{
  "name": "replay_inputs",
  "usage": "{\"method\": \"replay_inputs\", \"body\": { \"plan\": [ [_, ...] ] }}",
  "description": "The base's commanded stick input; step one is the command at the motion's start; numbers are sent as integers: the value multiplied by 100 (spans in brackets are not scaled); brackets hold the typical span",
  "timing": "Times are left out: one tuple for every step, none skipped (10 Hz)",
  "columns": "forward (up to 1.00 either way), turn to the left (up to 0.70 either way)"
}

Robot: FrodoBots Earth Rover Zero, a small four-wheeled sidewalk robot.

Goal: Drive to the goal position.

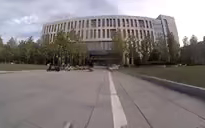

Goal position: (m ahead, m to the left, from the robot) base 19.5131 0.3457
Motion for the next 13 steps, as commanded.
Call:
{"method": "replay_inputs", "body": {
  "plan": [
    [100, 0],
    [100, 0],
    [100, 0],
    [100, 0],
    [100, 0],
    [100, 0],
    [100, 0],
    [100, 0],
    [100, 0],
    [100, 0],
    [100, 0],
    [100, 0],
    [100, 0]
  ]
}}
